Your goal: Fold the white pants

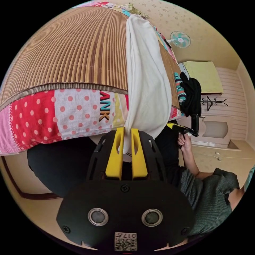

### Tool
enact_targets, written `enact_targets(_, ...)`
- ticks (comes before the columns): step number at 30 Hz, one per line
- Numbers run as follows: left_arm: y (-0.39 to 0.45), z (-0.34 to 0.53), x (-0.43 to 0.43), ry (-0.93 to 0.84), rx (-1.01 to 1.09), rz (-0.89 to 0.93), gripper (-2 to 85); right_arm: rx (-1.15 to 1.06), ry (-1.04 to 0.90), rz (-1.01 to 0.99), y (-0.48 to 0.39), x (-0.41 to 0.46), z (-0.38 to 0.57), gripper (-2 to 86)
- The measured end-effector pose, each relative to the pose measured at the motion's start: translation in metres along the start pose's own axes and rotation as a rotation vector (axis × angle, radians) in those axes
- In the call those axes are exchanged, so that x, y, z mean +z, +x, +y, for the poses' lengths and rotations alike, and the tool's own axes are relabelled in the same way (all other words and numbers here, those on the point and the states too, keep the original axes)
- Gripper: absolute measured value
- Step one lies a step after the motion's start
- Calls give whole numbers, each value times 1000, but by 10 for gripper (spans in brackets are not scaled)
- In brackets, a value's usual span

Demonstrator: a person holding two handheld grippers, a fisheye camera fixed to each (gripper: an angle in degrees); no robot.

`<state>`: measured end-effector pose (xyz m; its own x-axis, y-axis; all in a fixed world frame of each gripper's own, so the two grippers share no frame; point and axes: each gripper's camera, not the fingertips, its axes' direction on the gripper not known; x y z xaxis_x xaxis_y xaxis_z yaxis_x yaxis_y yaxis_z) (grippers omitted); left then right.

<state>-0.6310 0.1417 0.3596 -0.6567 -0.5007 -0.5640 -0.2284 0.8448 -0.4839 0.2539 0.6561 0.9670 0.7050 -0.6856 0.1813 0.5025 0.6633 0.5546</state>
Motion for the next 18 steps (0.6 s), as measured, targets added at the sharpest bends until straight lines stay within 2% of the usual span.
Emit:
enact_targets(1,0,2,-2,13,0,-6,83,14,-13,21,2,0,2,68)
enact_targets(2,0,7,-10,70,6,-4,114,11,-9,-19,7,-2,5,101)
enact_targets(5,6,19,-29,229,73,73,133,20,-33,-172,20,-3,6,187)
enact_targets(6,7,17,-26,215,88,97,135,26,-38,-195,22,-2,6,197)
enact_targets(9,10,0,5,76,74,56,132,24,-61,-196,23,7,2,180)
enact_targets(13,22,-2,8,38,105,-48,72,-56,-166,-221,8,21,-4,61)
enact_targets(14,27,-5,13,-43,142,-5,53,-103,-165,-234,1,13,0,49)
enact_targets(15,35,-1,7,-43,187,-2,43,-128,-169,-250,-3,7,2,44)
enact_targets(17,55,9,-9,-48,329,65,40,-250,-191,-473,-13,-26,13,33)
enact_targets(18,64,17,-24,-64,422,192,40,-285,-191,-549,-16,-38,17,31)
